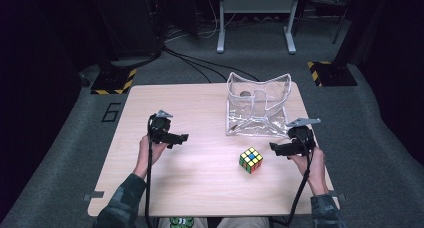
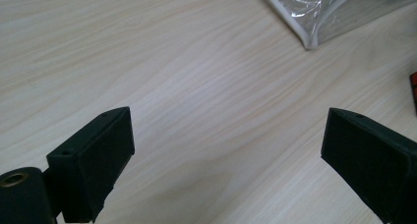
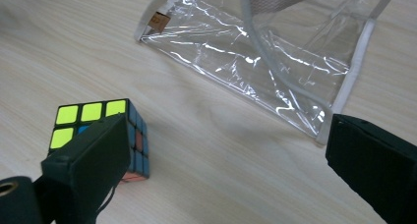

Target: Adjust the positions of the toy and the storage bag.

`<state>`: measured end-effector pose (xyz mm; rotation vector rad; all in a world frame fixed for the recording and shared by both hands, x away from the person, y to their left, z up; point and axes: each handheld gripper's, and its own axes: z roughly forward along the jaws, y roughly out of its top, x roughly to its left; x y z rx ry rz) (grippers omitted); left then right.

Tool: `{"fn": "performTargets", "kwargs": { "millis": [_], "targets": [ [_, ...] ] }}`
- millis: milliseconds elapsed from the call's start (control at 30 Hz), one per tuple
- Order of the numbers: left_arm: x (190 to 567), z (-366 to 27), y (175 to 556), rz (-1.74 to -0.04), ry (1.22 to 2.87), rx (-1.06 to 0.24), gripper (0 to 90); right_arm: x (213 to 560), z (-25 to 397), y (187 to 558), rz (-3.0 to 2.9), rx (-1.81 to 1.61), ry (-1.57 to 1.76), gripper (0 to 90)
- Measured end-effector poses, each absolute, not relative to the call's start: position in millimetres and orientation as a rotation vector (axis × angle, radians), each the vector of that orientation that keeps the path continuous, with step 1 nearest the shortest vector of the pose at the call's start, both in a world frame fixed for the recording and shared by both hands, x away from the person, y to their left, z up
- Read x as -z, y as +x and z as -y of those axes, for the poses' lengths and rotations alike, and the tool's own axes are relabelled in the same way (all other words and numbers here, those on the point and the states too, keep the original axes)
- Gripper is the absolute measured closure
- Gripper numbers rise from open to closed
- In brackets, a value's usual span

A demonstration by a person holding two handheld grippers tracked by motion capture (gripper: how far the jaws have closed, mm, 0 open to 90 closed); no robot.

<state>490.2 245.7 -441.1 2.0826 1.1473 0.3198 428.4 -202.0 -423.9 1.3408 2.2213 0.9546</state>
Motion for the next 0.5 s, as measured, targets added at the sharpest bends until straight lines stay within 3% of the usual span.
{"fn": "performTargets", "kwargs": {
  "millis": [500],
  "targets": [
    [424, -214, 529, -1.135, 2.086, -0.29, 7.1, 404, 209, 457, -2.206, -0.959, 1.352, 3.9]
  ]
}}
